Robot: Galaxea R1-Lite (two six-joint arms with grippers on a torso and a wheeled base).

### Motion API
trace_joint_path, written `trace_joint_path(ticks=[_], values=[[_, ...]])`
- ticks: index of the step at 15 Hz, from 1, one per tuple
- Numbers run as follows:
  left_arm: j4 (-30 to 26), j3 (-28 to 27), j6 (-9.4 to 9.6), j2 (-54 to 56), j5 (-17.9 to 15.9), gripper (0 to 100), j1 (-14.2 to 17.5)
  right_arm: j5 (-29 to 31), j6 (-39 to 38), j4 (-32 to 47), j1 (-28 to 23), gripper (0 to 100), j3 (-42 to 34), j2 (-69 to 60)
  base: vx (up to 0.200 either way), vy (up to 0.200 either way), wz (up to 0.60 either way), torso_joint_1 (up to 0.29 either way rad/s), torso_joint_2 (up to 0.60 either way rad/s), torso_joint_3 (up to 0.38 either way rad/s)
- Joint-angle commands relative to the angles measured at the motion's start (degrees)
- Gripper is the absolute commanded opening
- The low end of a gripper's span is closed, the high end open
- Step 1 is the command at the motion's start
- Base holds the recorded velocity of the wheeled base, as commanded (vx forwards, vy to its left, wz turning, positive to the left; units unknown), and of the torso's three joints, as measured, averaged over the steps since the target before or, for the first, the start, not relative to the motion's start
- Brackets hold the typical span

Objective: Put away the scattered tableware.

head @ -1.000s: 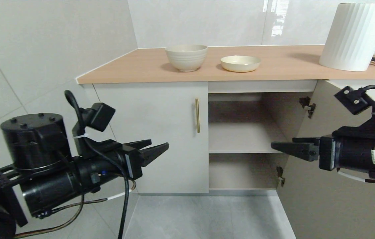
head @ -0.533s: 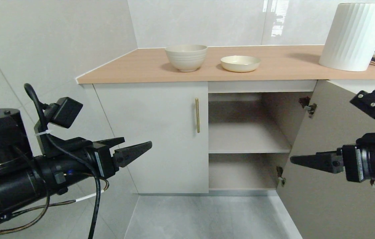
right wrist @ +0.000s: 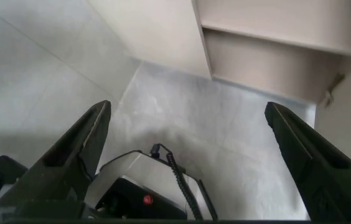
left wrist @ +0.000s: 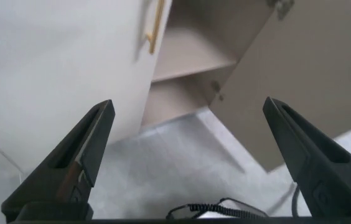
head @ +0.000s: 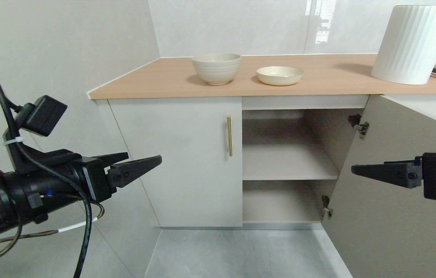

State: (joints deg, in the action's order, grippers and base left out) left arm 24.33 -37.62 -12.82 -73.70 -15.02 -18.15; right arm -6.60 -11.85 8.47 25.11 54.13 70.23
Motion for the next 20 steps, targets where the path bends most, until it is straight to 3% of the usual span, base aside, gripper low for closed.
trace_joint_path(ticks=[1, 11, 20], values=[[0.0, -0.1, -0.01, 0.0, 0.0, 100, 0.9, 0.0, 0.0, 0.0, 0.5, 100, -0.1, -0.5, 0.2, 0.0, 0.0, -0.002, -0.01, 0.002], [-0.1, -0.6, -0.01, -0.5, 0.0, 100, 1.4, -0.3, 0.1, -0.1, 0.9, 100, -0.9, -0.7, 0.2, 0.0, 0.0, 0.005, 0.0, 0.001], [0.1, -0.6, -0.1, -0.3, 0.0, 100, 1.4, -0.5, 2.0, -5.8, 0.9, 100, -4.5, -2.6, 0.0, 0.0, 0.0, 0.006, -0.02, -0.018]])
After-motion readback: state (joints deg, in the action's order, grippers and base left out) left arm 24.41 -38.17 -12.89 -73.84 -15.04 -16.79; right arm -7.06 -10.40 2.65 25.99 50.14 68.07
